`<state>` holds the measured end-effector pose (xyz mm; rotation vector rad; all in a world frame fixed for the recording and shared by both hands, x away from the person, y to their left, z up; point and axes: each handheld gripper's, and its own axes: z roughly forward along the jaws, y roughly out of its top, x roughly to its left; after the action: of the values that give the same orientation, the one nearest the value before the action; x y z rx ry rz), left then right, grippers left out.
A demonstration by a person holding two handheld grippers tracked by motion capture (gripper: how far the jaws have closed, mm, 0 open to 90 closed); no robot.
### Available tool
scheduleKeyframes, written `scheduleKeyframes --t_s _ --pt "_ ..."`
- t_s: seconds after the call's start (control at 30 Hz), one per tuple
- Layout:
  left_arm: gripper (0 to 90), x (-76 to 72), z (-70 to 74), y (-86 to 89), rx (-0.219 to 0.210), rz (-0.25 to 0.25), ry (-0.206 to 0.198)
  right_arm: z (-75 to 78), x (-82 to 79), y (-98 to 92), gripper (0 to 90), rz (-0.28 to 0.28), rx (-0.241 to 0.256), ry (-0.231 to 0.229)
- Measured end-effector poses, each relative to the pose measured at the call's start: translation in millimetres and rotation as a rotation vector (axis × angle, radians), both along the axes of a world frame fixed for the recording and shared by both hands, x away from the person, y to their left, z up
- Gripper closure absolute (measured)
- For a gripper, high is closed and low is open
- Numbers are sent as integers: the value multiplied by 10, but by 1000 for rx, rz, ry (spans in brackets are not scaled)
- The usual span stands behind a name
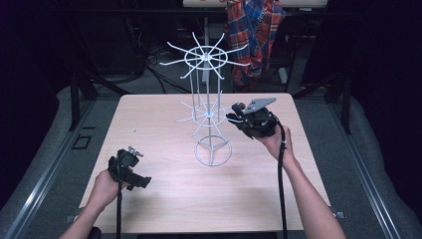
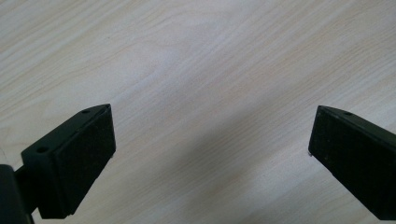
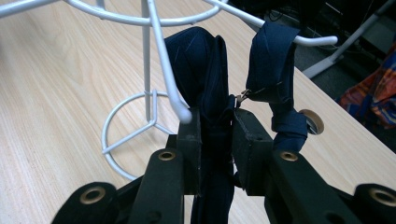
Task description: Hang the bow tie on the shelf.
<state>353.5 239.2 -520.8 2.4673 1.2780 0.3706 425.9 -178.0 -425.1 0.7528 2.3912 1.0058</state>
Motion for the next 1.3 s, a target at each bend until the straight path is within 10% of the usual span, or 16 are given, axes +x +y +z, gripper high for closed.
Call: scheduleKeyframes --t_s 1.3 --pt "7 1 -2 2 -1 0 2 -127 -19 149 735 110 42 27"
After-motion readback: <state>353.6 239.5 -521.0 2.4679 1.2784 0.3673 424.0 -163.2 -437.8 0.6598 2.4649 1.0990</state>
